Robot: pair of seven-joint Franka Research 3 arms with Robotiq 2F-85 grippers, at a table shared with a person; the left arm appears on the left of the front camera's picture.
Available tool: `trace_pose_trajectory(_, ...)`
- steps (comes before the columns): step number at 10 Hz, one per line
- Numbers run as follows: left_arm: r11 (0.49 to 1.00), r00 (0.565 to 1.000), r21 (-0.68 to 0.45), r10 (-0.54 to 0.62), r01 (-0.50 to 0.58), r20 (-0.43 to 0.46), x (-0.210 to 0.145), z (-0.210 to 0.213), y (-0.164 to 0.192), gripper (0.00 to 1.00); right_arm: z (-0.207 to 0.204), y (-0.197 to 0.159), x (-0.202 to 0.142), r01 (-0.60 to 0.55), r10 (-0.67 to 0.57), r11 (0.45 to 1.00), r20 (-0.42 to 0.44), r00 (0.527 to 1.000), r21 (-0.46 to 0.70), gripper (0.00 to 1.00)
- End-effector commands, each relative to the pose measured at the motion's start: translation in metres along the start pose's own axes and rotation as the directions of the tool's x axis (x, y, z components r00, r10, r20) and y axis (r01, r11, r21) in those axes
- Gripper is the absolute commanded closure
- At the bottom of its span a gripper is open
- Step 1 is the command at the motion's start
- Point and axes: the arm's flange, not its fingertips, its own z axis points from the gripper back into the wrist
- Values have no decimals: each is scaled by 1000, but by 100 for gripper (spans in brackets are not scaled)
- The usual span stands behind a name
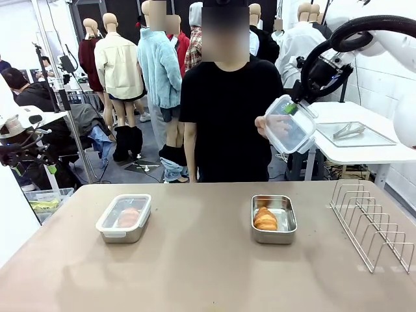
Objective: Place the bread in airtight containers.
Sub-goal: Release when the human grabs the Airtight Container lid.
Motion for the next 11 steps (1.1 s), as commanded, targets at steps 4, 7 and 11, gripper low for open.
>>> trace_pose_trajectory(4, 1000, 1000, 19, 6, -6, 2, 0, 2, 0, 0, 41, 11, -92, -469, 420, 881, -354, 836, -64, 0)
trace_pose_trajectory(7, 1000, 1000, 19, 6, -6, 2, 0, 2, 0, 0, 41, -1, -158, -707, 579, 698, -495, 648, -110, 0)
trace_pose_trajectory(11, 1000, 1000, 19, 6, -6, 2, 0, 2, 0, 0, 51, -19, -235, -705, 646, 688, -297, 703, -173, 0)
